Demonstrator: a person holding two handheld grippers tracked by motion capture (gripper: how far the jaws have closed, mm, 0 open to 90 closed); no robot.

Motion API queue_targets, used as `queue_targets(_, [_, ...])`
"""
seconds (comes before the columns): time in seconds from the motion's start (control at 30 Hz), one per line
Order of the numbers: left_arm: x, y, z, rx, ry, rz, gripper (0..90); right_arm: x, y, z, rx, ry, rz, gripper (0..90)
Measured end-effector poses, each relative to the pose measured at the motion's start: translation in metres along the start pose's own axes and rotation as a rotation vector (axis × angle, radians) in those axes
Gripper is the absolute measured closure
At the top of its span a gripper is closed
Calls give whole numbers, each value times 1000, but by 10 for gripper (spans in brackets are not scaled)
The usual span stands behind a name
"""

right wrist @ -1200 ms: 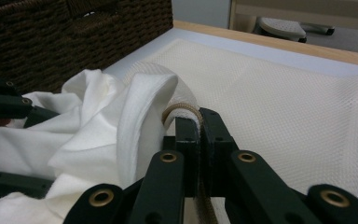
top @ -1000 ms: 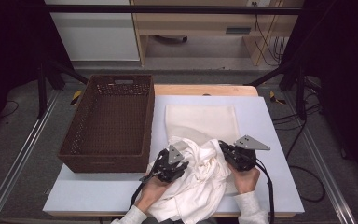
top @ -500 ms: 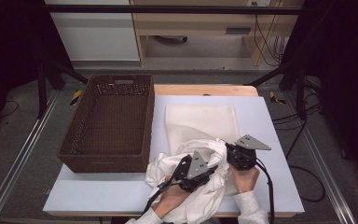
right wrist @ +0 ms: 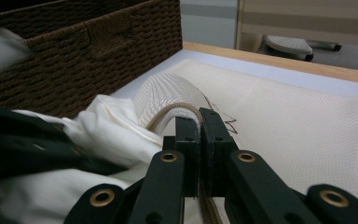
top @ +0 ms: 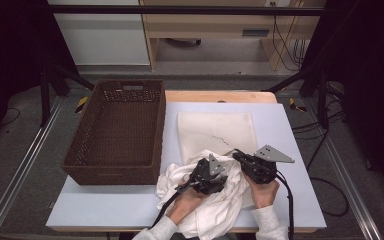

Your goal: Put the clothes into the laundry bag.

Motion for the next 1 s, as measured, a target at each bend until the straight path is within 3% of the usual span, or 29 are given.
queue_targets(0.07, [5, -21, 4, -3, -9, -37, 344, -1, -1, -2, -3, 5, 6, 872])
queue_targets(0.13, [5, -39, 12, 32, 1, -57, 284, -3, -1, -2, -12, -2, 12, 872])
queue_targets(0.2, [-4, -47, 26, 98, 16, -16, 261, -4, -1, 0, -16, -19, 16, 871])
queue_targets(0.23, [-11, -47, 31, 106, 6, 10, 245, -4, -1, 1, -22, -24, 18, 871])
queue_targets(0.33, [-37, -35, 37, 39, -54, 52, 232, -5, -1, 1, -18, -32, 24, 871])
queue_targets(0.43, [-47, -26, 39, 23, -81, 33, 282, -8, 2, 2, -18, -34, 35, 871])
queue_targets(0.47, [-48, -24, 39, 6, -96, 33, 326, -8, 2, 3, -18, -36, 37, 870])
queue_targets(0.53, [-49, -24, 36, 2, -84, 52, 476, -9, 2, 3, -17, -38, 42, 871])
queue_targets(0.6, [-45, -28, 36, 23, -73, 37, 723, -9, 3, 2, -16, -34, 45, 871])
queue_targets(0.63, [-44, -30, 36, 30, -81, 35, 791, -9, 3, 2, -18, -29, 44, 871])
queue_targets(0.73, [-33, -41, 30, 24, -69, -26, 825, -10, 4, 2, -18, -21, 45, 872])
queue_targets(0.8, [-18, -52, 20, -22, -68, -114, 827, -10, 4, 2, -16, -19, 42, 872])
queue_targets(0.87, [0, -58, 7, -55, -36, -168, 826, -11, 6, 2, -5, -3, 41, 872])
queue_targets(1.0, [23, -37, -18, -87, 33, -158, 824, -10, 6, 4, -4, -8, 32, 872])
Point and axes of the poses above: each handheld gripper's, and its own axes: y roughly forward along the jaws, x roughly out of its top, z roughly to its left, the point moved 8 cm from there along y, roughly forward along the jaws, and after that the axes turned 6 degrees about y, right-handed, at the moved point
